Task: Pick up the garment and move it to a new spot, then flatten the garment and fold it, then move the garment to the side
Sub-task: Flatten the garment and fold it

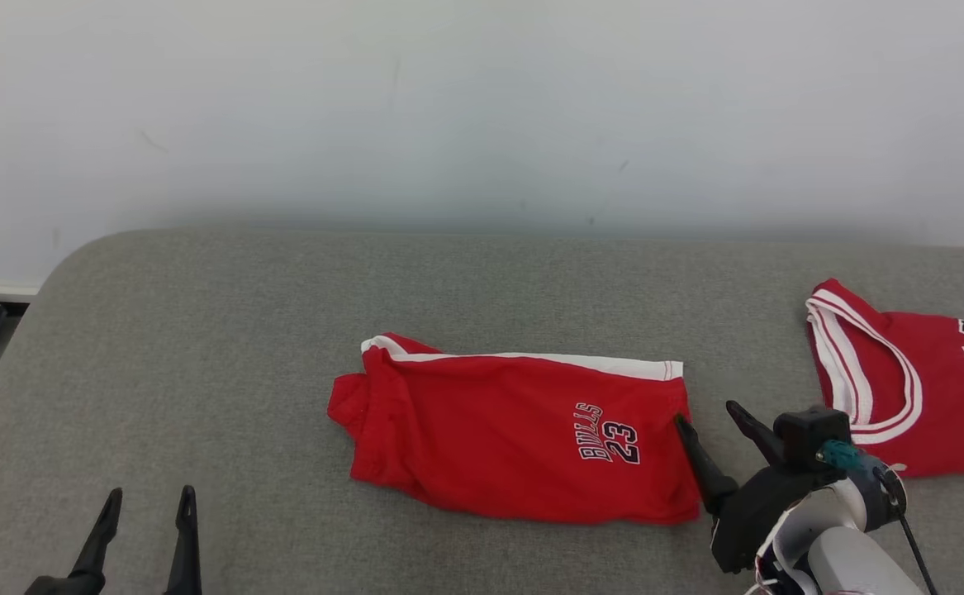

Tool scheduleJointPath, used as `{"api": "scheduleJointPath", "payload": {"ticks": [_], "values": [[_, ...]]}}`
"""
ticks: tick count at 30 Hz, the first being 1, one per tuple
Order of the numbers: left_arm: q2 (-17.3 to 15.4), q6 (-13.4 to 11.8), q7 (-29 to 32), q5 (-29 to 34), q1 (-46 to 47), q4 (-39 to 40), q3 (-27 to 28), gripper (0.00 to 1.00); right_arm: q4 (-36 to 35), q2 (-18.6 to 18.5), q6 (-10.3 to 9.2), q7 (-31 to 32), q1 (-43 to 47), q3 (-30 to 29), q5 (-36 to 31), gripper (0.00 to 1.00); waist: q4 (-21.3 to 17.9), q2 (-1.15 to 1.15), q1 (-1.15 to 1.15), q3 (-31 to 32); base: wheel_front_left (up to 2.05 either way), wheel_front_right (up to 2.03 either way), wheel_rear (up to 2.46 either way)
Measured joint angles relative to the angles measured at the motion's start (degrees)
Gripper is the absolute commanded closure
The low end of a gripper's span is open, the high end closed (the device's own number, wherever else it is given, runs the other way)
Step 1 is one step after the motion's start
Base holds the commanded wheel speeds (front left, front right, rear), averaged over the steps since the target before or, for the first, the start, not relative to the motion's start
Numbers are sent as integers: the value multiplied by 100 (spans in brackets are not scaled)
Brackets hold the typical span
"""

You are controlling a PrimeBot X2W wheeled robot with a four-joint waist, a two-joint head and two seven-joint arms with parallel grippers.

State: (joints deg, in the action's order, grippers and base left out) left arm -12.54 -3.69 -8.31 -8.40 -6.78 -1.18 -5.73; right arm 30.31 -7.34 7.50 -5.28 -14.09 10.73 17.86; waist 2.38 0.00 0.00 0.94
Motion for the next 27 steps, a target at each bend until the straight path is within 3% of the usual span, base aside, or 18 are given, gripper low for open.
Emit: {"api": "scheduleJointPath", "payload": {"ticks": [17,27], "values": [[68,42,-153,-58,337,-301,-192,0,3238,213,0,-463,-1616,-53,-480,0,614,1,0,-334,0,0,0],[70,10,-230,-83,414,-393,-223,0,3983,336,0,-416,-1940,-22,-389,0,575,0,1,-425,0,0,0]]}}
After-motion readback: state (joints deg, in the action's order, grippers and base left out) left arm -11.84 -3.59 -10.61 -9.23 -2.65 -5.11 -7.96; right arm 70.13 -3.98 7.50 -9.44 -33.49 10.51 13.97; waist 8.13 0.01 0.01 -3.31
